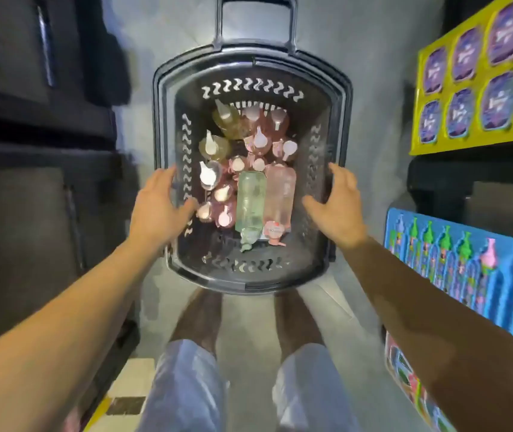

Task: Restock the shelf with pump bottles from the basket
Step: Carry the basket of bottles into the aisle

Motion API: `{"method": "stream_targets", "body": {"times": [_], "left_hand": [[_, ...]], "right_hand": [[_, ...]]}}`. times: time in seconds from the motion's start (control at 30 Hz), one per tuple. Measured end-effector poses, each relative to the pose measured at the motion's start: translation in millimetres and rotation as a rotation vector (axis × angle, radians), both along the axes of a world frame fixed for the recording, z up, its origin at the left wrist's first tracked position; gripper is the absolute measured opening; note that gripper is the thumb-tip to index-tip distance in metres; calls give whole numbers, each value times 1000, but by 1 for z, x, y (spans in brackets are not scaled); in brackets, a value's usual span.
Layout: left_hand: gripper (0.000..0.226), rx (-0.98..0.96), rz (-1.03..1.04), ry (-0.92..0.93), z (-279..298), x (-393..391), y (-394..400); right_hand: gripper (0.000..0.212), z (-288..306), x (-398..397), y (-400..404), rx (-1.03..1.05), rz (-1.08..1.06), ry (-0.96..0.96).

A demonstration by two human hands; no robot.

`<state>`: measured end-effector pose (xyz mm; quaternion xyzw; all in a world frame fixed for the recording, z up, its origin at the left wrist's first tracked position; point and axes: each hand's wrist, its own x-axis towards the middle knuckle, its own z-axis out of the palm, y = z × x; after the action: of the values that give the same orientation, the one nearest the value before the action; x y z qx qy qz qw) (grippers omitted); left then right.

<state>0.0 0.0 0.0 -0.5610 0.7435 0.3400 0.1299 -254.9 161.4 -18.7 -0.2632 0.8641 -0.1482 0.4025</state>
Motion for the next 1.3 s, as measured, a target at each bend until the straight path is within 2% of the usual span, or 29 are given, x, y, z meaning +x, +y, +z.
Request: {"method": "stream_targets", "body": {"times": [0.07,0.2,0.3,0.4,0.53,0.67,0.77,0.97,1.17,1.3], "left_hand": [[73,-20,-20,-19,-23,2,-10],[78,-82,35,-82,-51,2,-20],[87,-70,82,-51,-61,-2,-19],[94,-46,104,-48,-73,0,-22],[100,-65,137,4,-75,5,-24],[102,-5,215,28,-64,0,-24],[101,50,279,69,-58,-2,-28],[100,77,280,108,-43,2,-39],[104,111,246,101,14,16,-55],[105,100,204,89,79,25,-68]], "right_hand": [[83,-20,-6,-2,3,-33,72],[92,-54,0,-1,-17,-144,82],[90,-70,10,-2,-61,-203,217],[87,-79,12,1,-44,-159,372],[86,-80,5,5,36,-77,369],[91,-70,0,1,54,-72,291],[99,-63,-8,-4,162,-61,195],[102,-44,-18,-12,204,10,197],[104,15,-15,-21,239,90,215],[106,82,-10,-33,229,120,236]]}}
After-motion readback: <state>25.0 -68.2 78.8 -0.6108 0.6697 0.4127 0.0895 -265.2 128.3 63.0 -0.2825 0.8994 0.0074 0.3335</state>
